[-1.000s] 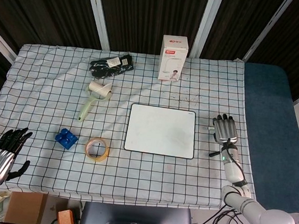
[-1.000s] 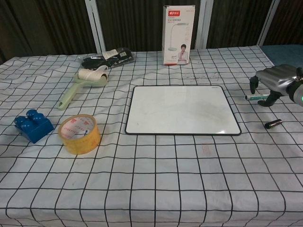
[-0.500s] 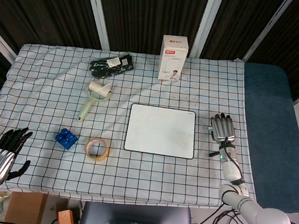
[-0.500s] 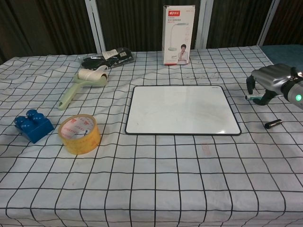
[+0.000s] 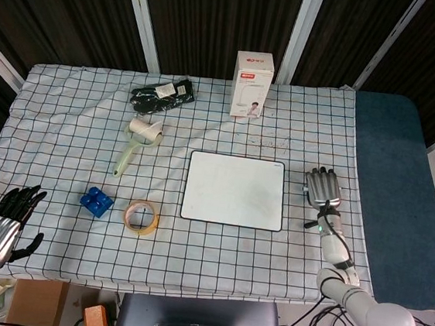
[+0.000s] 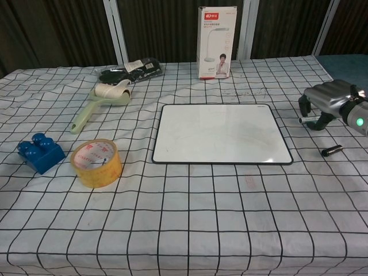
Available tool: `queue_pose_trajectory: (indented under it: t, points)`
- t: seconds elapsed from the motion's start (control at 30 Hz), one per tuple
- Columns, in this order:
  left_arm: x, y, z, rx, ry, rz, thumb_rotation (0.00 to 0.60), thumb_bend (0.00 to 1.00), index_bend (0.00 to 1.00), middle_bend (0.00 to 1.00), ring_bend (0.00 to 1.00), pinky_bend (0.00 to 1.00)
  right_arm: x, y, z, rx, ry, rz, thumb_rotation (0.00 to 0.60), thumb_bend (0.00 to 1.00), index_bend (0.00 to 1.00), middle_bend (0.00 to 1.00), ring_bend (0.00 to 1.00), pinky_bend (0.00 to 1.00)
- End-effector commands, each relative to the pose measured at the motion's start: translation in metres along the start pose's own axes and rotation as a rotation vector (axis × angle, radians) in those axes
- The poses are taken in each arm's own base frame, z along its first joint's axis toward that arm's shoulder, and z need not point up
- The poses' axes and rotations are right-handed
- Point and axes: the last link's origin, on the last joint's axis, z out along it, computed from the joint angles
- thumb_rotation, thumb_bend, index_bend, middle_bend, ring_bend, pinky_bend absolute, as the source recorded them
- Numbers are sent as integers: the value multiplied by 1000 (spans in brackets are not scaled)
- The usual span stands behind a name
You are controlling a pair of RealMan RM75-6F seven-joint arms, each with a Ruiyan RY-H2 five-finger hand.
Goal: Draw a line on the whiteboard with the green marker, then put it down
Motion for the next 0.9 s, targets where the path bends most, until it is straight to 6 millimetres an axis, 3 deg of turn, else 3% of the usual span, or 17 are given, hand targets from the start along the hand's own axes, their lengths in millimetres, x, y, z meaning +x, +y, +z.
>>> queue_pose_trajectory:
  t: [0.03, 0.37, 0.67, 0.9]
  points:
    - [0, 0, 0, -2, 1, -1, 600, 401, 0, 0, 0, 0, 0, -1, -1, 3, 7, -1, 600, 322, 600, 417, 300, 392]
    - [0, 0, 0, -6, -1, -4, 600, 402, 0, 0, 0, 0, 3, 0, -4, 8, 50, -23, 600, 328, 725, 513, 381, 473]
    - [0, 0, -2, -5, 0, -5, 600, 402, 0, 0, 0, 0, 0, -1, -8, 16, 90, -30, 600, 369, 922, 661, 555, 620]
    - [0, 0, -2, -5, -1, -5, 600, 402, 0, 0, 0, 0, 3, 0, -13, 40, 163, 47, 600, 374, 975, 704, 600, 669]
